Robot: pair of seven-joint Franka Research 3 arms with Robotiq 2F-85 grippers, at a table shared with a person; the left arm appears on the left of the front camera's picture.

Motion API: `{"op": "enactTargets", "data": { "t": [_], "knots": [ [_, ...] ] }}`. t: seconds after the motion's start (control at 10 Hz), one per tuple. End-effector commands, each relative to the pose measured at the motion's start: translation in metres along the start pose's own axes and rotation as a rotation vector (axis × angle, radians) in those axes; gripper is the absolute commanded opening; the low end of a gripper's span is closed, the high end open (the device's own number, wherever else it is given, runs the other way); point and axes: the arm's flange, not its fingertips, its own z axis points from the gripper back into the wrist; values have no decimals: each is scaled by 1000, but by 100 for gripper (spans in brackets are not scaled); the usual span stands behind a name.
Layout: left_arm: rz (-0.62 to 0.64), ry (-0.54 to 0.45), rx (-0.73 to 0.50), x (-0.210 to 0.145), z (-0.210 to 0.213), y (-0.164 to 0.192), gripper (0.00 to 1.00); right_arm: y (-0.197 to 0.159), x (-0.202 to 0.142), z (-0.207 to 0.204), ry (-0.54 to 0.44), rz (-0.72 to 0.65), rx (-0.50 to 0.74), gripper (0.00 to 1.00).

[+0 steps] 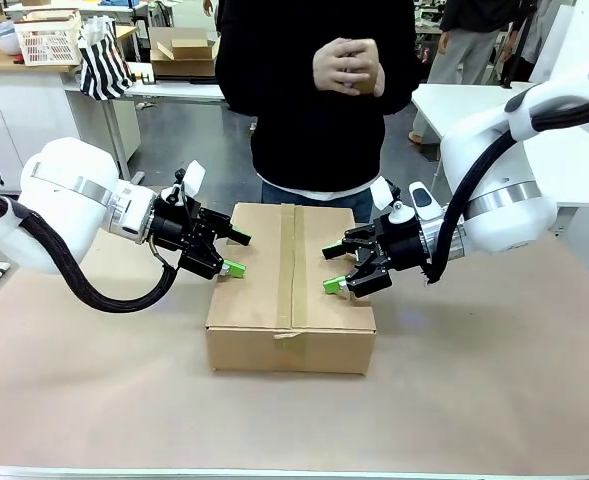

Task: Pack the gift set into the box.
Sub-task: Press and hold the closed box until the human finishes sealing it.

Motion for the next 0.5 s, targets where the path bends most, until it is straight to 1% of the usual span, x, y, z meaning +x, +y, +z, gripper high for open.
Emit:
{"op": "enactTargets", "data": {
  "t": [0.0,0.4],
  "knots": [
    [1,-1,-10,-2,-1,-2,100,1,-2,-1,7,-4,-2,100],
    [1,-1,-10,-2,-1,-2,100,1,-2,-1,7,-4,-2,100]
  ]
}}
